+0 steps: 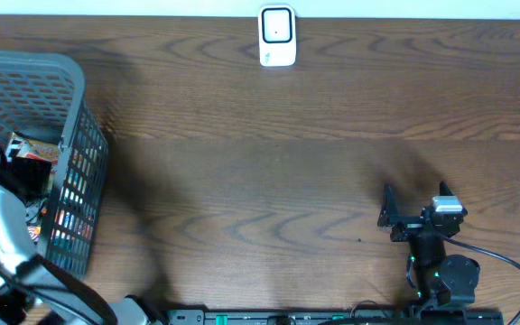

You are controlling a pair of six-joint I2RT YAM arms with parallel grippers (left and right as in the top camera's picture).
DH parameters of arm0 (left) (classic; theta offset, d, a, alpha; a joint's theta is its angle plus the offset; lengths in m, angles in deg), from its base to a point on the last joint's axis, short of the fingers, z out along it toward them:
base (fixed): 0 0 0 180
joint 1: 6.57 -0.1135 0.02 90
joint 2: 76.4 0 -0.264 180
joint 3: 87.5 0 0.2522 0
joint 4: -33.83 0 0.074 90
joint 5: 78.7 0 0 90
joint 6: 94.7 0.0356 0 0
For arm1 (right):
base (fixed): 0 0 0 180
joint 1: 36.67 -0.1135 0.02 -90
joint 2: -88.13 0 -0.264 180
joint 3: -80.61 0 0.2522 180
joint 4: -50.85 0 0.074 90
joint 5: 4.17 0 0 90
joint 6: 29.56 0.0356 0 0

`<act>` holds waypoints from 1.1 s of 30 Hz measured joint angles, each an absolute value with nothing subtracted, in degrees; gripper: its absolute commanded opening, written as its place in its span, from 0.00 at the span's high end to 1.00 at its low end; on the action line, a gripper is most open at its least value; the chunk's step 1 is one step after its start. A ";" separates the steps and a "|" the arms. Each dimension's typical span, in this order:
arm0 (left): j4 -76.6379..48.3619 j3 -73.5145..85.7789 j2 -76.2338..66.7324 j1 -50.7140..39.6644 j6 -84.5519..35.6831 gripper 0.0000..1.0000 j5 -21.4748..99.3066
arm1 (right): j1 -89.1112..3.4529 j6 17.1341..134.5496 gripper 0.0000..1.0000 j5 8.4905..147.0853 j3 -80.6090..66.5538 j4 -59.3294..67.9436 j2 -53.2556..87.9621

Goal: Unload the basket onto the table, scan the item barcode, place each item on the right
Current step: 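Grasp the yellow snack bag with the left gripper and lift it out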

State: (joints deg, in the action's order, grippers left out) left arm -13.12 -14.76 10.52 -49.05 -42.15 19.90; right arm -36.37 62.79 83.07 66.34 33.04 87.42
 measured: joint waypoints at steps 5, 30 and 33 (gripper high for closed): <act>-7.44 -14.76 15.87 -49.05 -42.15 0.23 24.58 | -36.37 62.79 0.01 83.07 66.34 33.04 87.42; -0.42 -14.76 16.99 -49.05 -42.17 0.25 29.47 | -36.37 62.79 0.01 83.07 66.34 33.04 87.42; -0.29 -14.76 16.99 -49.01 -42.15 0.25 29.85 | -36.37 62.79 0.01 83.07 66.34 33.04 87.42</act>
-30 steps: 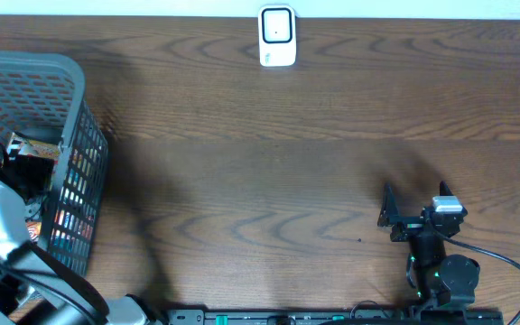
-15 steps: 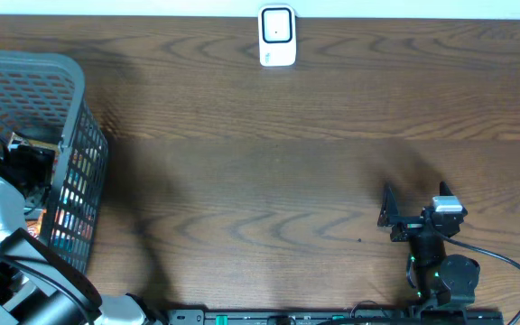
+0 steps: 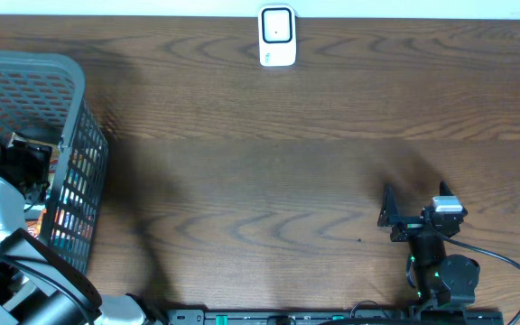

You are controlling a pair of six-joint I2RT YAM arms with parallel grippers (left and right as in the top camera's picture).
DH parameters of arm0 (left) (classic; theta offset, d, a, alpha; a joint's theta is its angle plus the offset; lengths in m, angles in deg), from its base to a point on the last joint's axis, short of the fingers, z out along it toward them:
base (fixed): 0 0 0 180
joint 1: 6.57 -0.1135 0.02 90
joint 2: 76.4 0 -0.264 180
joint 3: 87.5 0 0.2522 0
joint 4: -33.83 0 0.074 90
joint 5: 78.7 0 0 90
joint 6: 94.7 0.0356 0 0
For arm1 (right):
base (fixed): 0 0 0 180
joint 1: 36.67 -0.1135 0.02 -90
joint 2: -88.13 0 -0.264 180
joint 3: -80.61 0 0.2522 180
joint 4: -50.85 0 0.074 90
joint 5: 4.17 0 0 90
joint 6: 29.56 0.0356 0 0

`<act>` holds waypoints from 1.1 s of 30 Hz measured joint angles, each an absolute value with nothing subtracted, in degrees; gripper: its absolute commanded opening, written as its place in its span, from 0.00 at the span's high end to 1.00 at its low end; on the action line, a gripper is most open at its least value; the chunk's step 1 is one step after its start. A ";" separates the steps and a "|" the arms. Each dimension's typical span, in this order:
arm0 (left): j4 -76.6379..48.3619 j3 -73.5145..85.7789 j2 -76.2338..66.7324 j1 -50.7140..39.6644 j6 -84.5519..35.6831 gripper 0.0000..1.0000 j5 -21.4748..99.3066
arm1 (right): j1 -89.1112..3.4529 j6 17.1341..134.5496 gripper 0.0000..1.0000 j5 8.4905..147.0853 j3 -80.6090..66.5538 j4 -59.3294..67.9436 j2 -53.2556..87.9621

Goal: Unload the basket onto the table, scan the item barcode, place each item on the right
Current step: 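Grasp the yellow snack bag with the left gripper and lift it out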

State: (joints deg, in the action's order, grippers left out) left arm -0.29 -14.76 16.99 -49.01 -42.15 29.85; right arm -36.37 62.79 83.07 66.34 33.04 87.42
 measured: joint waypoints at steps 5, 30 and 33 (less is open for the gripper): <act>1.06 -14.76 16.99 -48.55 -42.17 0.25 30.48 | -36.37 62.79 0.01 83.07 66.34 33.04 87.42; 7.45 -14.76 23.04 -43.41 -42.06 0.93 25.61 | -36.37 62.79 0.01 83.07 66.34 33.04 87.42; 7.18 -14.68 22.38 -43.41 -42.17 0.93 25.56 | -36.37 62.79 0.01 83.07 66.34 33.04 87.42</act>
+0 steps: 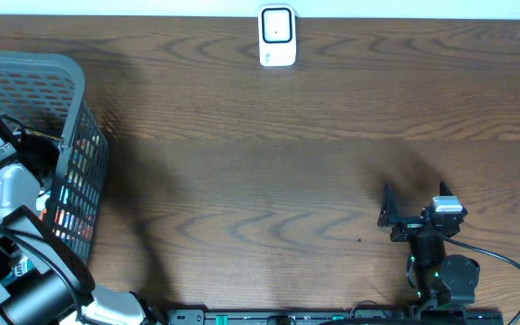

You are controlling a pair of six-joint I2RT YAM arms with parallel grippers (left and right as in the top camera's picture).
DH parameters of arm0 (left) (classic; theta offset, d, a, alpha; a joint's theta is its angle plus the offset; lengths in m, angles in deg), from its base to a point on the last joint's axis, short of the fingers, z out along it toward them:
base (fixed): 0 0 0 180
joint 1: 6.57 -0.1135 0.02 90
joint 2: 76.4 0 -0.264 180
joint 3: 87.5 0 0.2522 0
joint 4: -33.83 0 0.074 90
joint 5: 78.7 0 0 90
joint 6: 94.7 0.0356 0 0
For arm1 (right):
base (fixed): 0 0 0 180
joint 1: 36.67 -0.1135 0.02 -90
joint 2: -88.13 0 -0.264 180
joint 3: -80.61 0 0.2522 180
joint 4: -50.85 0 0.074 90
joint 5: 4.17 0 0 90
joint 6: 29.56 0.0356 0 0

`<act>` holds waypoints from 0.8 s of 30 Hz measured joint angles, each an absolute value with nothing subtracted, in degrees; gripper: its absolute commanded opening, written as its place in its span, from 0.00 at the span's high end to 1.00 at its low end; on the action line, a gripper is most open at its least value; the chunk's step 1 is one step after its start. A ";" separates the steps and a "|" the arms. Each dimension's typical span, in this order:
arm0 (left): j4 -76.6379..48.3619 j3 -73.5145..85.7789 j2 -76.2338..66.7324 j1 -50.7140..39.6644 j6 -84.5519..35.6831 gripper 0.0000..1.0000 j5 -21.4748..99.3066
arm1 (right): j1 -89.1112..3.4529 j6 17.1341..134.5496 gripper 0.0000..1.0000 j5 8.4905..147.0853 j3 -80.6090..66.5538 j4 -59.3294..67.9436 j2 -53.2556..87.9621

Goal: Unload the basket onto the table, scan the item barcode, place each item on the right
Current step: 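Grasp the yellow snack bag with the left gripper and lift it out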

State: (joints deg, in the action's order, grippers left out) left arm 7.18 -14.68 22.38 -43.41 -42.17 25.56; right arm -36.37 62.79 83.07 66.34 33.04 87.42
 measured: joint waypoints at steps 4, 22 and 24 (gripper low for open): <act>4.25 -14.70 19.54 -43.59 -42.17 0.93 25.32 | -36.37 62.79 0.01 83.07 66.34 33.06 87.42; -4.40 -14.37 -22.66 -47.35 -42.17 0.93 25.65 | -36.37 62.79 0.01 83.07 66.34 33.06 87.42; -4.34 -14.37 -25.83 -47.35 -42.15 0.93 27.07 | -36.37 62.79 0.01 83.07 66.34 33.06 87.42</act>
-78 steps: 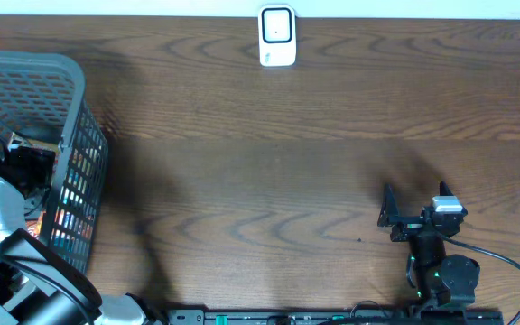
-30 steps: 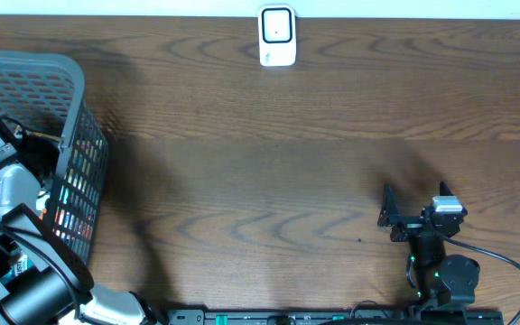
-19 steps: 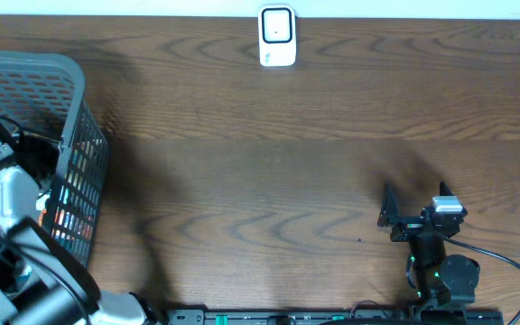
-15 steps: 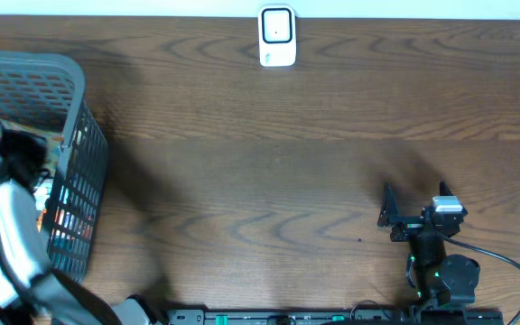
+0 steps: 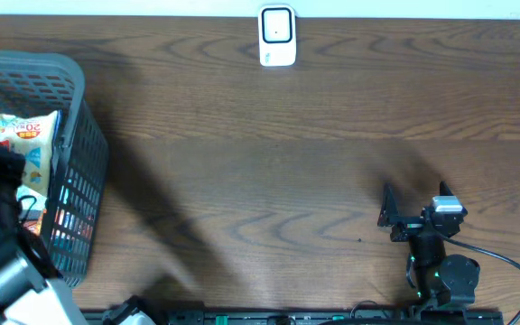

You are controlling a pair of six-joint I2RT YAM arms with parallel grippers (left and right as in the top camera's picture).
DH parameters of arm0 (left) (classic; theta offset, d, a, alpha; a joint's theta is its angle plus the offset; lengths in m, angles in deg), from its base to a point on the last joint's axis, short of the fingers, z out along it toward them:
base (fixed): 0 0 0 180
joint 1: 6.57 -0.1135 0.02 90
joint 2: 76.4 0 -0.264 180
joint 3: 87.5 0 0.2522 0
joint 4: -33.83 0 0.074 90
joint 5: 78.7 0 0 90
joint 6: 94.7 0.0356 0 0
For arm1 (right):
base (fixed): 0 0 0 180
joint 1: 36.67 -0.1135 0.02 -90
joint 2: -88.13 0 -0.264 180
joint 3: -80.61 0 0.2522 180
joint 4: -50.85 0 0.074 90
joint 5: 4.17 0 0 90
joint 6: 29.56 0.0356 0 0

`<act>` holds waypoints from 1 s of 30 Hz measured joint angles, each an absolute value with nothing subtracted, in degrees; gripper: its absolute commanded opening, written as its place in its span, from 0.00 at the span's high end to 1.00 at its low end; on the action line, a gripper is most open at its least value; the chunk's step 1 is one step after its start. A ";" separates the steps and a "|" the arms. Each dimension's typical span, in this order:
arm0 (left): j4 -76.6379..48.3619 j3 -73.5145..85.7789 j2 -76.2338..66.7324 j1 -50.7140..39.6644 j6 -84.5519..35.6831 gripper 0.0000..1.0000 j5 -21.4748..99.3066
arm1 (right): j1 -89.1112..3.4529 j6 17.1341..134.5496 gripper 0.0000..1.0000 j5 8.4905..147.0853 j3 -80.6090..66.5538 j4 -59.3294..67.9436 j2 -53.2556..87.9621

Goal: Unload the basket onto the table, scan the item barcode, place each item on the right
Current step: 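Grasp the yellow snack bag with the left gripper and lift it out, then place the yellow snack bag on the table center, open left gripper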

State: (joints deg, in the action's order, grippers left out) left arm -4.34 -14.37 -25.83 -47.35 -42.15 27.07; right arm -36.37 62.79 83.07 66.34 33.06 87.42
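A white and yellow snack bag [image 5: 21, 135] with colourful print shows above the grey mesh basket [image 5: 84, 135] at the left edge. My left gripper is a dark mass raised towards the camera, overlapping the bag's lower left and apparently shut on it; its fingers are hidden. The white barcode scanner [image 5: 277, 36] stands at the table's far edge, centre. My right gripper [image 5: 388, 215] rests low at the front right, open and holding nothing. No barcode is visible on the bag.
Other packaged goods [image 5: 61, 208] show through the basket's mesh wall. The brown wooden table [image 5: 260, 181] stretches between basket and right arm. A black cable [image 5: 513, 271] trails from the right arm's base near the front edge.
My left arm has risen from inside the basket towards the camera. The white and yellow snack bag, unseen before, now shows above the basket's contents. The right arm is unchanged.
My left arm first reached into the basket's near side beside a dark orange packet. It then stood deeper over the contents, then further towards the basket's middle. Now it is raised with a snack bag showing. My right arm stayed parked throughout.
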 measured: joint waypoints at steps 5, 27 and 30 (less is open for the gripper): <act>-3.00 -14.37 -31.25 -47.35 -42.17 0.93 33.36 | -36.37 62.79 0.01 83.07 66.34 33.04 87.42; -11.90 -14.33 -14.99 -26.61 -23.70 0.93 76.58 | -36.37 62.79 0.01 83.07 66.34 33.04 87.42; -17.36 -14.35 -11.10 -20.38 -21.78 0.93 69.52 | -36.37 62.79 0.01 83.07 66.34 33.04 87.42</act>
State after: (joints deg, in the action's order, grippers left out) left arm -17.36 -14.35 -11.10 -20.38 -21.78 69.52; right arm -36.37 62.79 83.07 66.34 33.04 87.42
